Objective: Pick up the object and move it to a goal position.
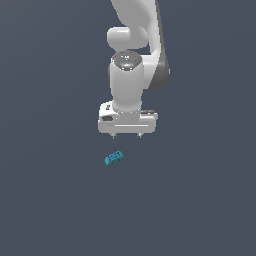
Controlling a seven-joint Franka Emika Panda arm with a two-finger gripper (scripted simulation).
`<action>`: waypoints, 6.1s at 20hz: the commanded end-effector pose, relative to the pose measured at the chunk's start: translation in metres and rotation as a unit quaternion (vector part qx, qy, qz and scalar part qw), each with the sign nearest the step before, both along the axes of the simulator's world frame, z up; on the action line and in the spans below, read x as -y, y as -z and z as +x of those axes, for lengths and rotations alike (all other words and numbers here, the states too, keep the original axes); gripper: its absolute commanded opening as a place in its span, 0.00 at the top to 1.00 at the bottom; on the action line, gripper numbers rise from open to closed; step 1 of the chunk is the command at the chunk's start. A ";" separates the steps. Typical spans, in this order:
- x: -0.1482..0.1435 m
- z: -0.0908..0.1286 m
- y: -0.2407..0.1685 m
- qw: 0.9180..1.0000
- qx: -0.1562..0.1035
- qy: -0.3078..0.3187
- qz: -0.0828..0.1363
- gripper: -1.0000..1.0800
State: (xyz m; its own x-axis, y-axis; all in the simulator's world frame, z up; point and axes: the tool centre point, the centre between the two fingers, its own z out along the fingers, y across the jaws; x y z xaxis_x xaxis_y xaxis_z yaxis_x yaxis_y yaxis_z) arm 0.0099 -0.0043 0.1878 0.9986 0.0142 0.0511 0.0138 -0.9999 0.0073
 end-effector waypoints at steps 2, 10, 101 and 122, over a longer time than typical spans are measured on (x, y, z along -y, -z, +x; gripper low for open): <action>0.002 0.000 -0.002 1.000 0.001 -0.002 0.000 0.04; 0.004 0.002 0.004 1.000 -0.001 0.026 0.003 0.04; 0.036 0.056 0.151 0.853 -0.020 0.521 0.016 1.00; -0.008 0.129 0.128 0.853 -0.020 0.521 0.016 1.00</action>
State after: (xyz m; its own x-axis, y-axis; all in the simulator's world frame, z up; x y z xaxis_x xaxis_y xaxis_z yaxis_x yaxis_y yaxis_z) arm 0.1358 0.0024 0.0585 0.4697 -0.8829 -0.0002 -0.8828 -0.4697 0.0011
